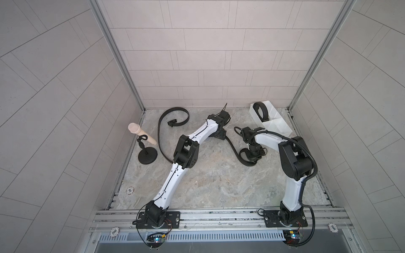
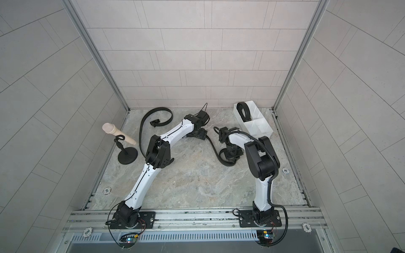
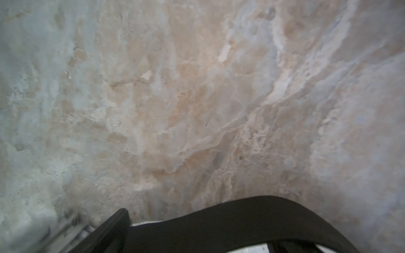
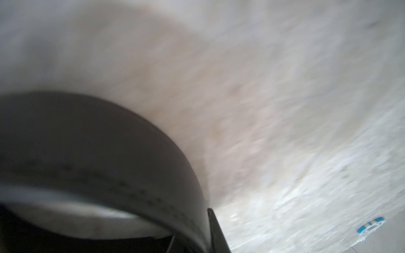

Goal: Place the belts into the storage roll
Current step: Roll the belt at the center of the board.

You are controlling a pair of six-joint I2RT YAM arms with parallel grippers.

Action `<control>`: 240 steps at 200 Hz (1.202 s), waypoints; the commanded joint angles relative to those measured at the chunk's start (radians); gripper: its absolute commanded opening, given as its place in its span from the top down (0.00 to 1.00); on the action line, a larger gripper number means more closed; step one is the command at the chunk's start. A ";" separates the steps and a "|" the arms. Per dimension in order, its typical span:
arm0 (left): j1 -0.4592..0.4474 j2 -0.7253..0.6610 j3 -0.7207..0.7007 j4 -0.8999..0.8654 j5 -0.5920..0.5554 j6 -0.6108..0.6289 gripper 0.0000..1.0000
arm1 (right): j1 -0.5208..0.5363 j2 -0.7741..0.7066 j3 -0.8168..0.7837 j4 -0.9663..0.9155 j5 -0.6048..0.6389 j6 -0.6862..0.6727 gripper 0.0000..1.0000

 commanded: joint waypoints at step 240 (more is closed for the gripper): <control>0.077 -0.882 -1.123 0.278 0.074 -0.231 0.00 | 0.337 -0.067 -0.214 0.178 -0.145 0.218 1.00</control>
